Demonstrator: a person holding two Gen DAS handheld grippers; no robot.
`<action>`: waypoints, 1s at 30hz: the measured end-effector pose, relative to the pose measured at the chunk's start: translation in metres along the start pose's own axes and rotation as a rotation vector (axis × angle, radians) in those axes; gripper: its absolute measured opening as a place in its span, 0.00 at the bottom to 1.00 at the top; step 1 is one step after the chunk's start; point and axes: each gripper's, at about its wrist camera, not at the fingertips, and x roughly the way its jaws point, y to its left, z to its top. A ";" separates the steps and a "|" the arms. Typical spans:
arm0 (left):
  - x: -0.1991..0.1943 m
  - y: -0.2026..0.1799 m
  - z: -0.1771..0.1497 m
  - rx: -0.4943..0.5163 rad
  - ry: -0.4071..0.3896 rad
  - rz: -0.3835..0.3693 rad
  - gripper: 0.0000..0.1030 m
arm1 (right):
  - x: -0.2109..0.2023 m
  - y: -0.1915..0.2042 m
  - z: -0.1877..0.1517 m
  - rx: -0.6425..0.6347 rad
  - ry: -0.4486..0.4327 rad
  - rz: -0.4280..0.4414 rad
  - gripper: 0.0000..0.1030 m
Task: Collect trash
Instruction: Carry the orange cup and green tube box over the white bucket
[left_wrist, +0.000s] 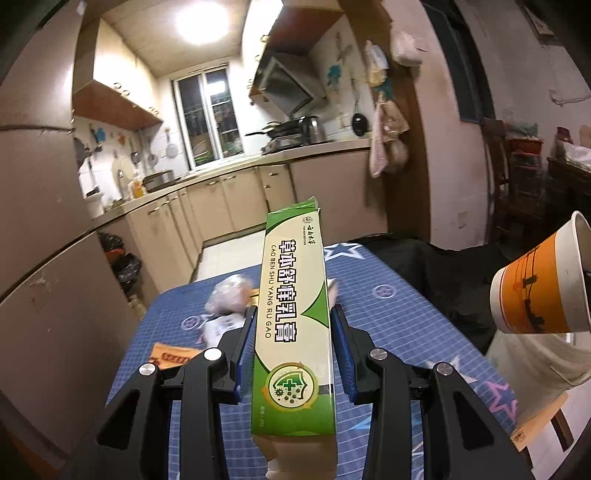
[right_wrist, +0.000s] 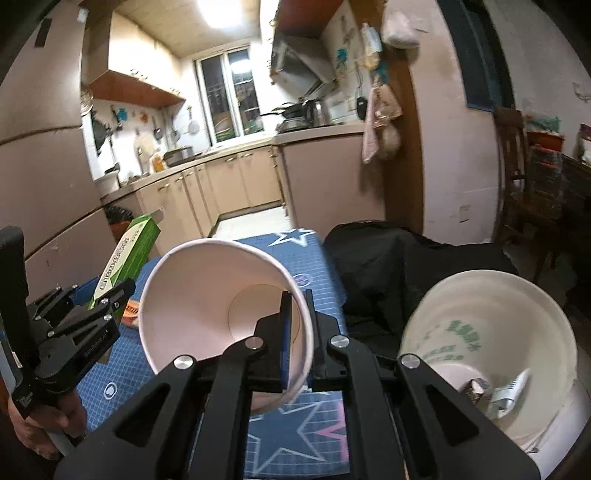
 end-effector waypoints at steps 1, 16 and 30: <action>0.000 -0.006 0.002 0.008 -0.004 -0.009 0.39 | -0.003 -0.006 0.000 0.006 -0.005 -0.008 0.05; 0.000 -0.090 0.023 0.118 -0.040 -0.197 0.39 | -0.038 -0.077 -0.001 0.117 -0.055 -0.160 0.05; 0.001 -0.178 0.028 0.184 -0.012 -0.490 0.38 | -0.078 -0.143 -0.007 0.224 -0.125 -0.291 0.05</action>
